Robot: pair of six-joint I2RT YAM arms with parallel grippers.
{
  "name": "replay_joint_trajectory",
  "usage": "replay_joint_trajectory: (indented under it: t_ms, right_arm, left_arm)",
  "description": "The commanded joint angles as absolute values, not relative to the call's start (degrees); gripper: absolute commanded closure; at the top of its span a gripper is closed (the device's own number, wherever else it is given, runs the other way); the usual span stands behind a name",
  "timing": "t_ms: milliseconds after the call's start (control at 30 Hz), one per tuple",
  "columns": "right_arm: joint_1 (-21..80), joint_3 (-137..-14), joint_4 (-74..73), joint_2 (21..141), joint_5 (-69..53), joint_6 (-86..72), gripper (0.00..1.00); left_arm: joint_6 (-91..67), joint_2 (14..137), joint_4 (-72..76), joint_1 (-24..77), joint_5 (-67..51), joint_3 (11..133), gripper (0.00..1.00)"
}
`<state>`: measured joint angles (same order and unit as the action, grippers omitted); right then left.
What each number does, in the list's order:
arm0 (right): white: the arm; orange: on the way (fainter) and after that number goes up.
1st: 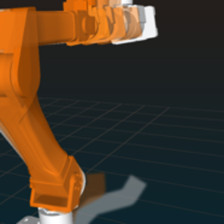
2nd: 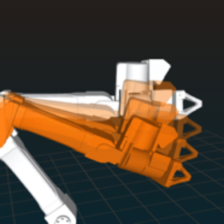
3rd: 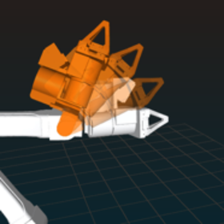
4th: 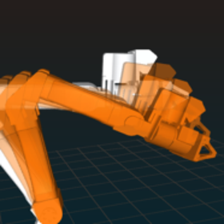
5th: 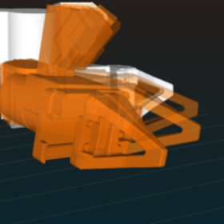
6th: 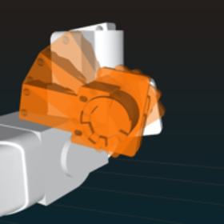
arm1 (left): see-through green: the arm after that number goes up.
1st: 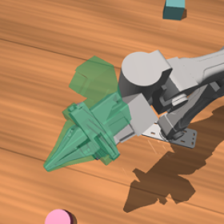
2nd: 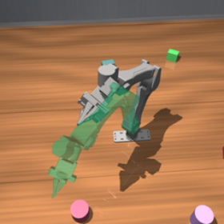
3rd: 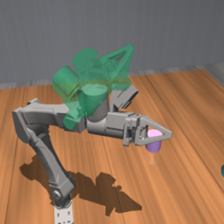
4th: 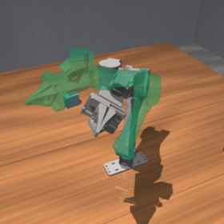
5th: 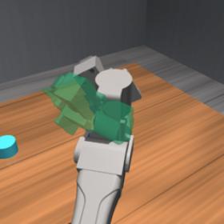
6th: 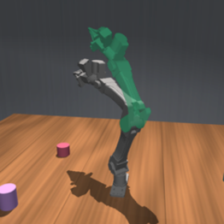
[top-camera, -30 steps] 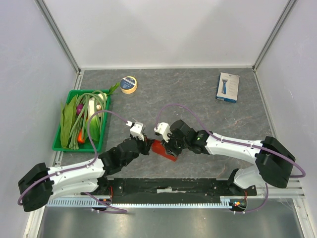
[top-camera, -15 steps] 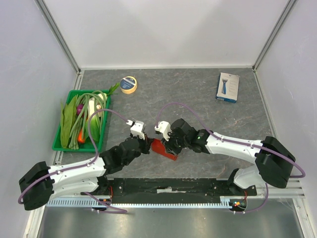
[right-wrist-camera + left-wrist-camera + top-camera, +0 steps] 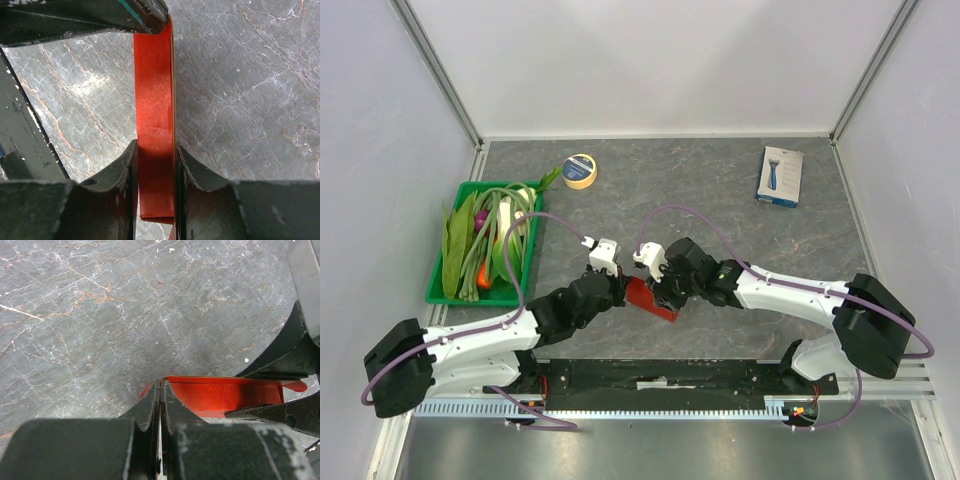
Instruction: Fold the paper box
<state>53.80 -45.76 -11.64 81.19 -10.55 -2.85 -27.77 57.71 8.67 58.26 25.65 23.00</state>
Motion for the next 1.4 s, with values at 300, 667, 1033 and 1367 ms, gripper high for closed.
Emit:
replay_joint_trajectory:
  t_ms: [300,667,1033,1367]
  right_arm:
    - [53.0,-48.9,-17.9,82.9,-4.6,-2.3,0.57]
    - [56.7,-59.9,-19.2,91.9,-2.5,4.2,0.41]
    - [56.7,-57.9,-16.6,92.6,-2.4,2.5,0.5]
    - [56.4,-53.0,-13.3,88.9,-1.1,0.6,0.5]
  left_arm:
    - [-24.3,57.7,3.5,57.4,28.4,22.4,0.98]
    - [-25.8,58.8,6.0,57.4,25.6,21.5,0.98]
    - [-28.8,63.0,8.7,57.5,24.2,19.4,0.98]
    - [-37.0,58.6,6.2,57.5,18.8,18.6,0.98]
